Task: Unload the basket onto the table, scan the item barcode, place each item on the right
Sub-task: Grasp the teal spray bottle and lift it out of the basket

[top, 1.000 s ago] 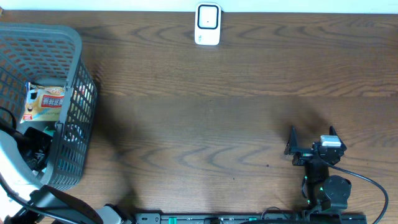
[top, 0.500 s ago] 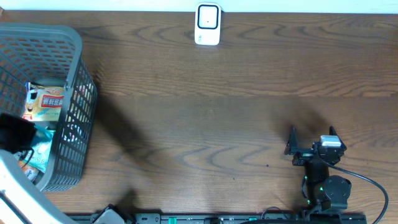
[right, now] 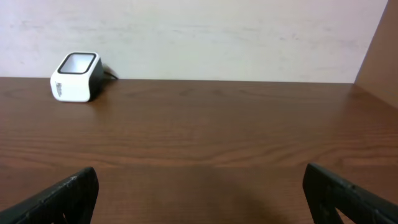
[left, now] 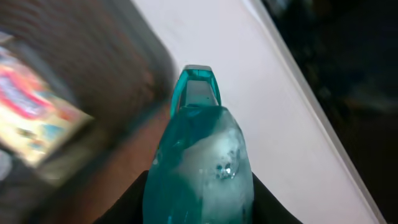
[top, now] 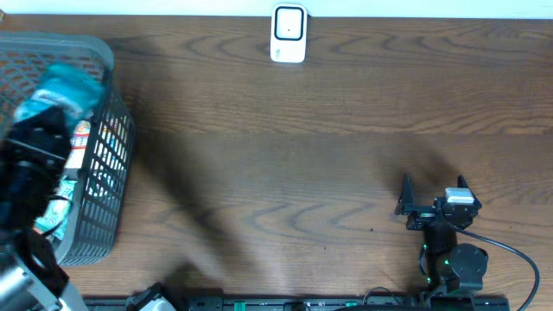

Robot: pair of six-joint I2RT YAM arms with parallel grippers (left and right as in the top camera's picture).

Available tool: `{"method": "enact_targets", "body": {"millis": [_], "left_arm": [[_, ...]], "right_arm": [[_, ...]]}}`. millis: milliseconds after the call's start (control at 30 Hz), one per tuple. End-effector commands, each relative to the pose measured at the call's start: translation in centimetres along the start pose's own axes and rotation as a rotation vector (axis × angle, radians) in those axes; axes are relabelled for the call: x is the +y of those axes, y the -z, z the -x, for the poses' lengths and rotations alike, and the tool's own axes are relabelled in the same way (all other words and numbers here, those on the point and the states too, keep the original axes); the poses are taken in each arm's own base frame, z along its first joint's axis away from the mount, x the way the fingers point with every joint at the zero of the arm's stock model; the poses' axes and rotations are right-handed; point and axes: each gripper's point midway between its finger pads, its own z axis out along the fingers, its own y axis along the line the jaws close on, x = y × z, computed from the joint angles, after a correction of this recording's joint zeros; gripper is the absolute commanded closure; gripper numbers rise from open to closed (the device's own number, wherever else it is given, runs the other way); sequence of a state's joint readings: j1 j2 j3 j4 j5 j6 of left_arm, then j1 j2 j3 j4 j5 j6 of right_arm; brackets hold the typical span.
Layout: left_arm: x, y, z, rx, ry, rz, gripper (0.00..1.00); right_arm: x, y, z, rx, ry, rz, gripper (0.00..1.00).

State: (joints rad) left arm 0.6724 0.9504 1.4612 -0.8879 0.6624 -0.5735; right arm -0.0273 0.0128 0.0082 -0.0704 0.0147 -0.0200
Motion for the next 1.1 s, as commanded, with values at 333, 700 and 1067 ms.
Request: {"method": "enact_targets", "body": {"millis": [333,700,1067], "left_arm": [[-4.6,-4.0,-10.0,0.373,-0.148,-0.052,0.8],[-1.3,-12.4,-19.4,0.585,-0.369,0.269,0.8],[4.2,-18.8,-26.8,0.742,-0.364,0.531,0.8]], "right_arm": [[0.5,0.0,0.0,-0.001,0.016,0.02,0.01],[0.5,0.0,0.0,-0.001,0.016,0.02,0.01],[0.5,0.0,0.0,-0.001,0.016,0.02,0.01]]}}
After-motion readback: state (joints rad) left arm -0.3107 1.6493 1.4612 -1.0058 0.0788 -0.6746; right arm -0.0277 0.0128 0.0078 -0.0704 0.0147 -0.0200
